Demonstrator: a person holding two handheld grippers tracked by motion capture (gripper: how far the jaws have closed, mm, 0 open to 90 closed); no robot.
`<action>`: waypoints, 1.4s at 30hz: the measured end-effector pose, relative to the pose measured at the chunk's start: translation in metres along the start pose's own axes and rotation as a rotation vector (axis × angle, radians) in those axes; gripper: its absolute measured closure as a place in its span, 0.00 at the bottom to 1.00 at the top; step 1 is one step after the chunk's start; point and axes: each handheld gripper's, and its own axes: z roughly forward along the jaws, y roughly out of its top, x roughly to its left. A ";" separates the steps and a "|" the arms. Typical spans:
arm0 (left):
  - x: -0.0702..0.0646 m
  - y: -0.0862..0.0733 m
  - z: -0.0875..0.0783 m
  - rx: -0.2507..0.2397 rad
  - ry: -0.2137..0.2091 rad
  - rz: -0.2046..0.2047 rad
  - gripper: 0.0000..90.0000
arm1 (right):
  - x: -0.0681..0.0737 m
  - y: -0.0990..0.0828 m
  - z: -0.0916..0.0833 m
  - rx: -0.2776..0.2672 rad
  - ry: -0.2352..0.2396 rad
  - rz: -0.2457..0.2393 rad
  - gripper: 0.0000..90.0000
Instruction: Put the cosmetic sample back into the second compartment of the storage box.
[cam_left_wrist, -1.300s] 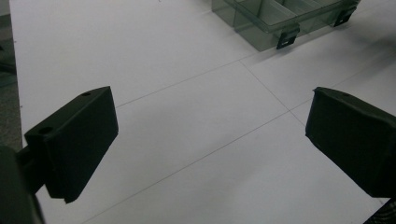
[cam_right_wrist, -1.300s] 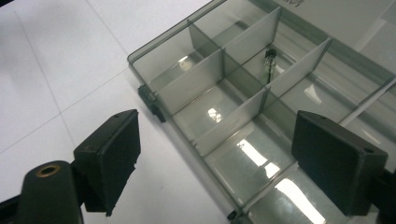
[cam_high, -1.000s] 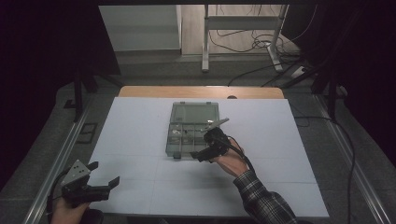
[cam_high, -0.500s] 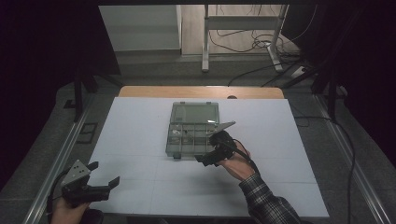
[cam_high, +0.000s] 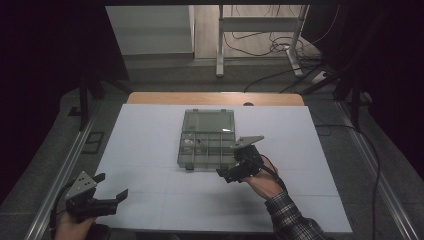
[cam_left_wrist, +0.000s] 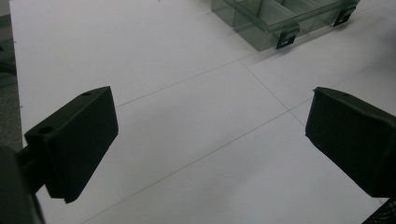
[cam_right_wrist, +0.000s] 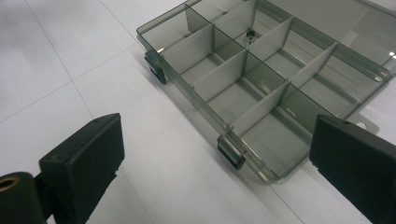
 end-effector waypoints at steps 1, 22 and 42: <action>0.000 0.000 0.000 0.000 0.000 0.000 0.03 | 0.000 -0.002 -0.002 -0.006 -0.001 0.002 0.03; 0.000 0.000 0.000 0.002 0.000 0.000 0.03 | 0.001 -0.030 -0.027 -0.044 -0.043 0.030 0.01; 0.000 0.000 0.000 0.001 0.000 0.000 0.03 | 0.004 -0.057 -0.052 -0.071 -0.083 0.051 0.00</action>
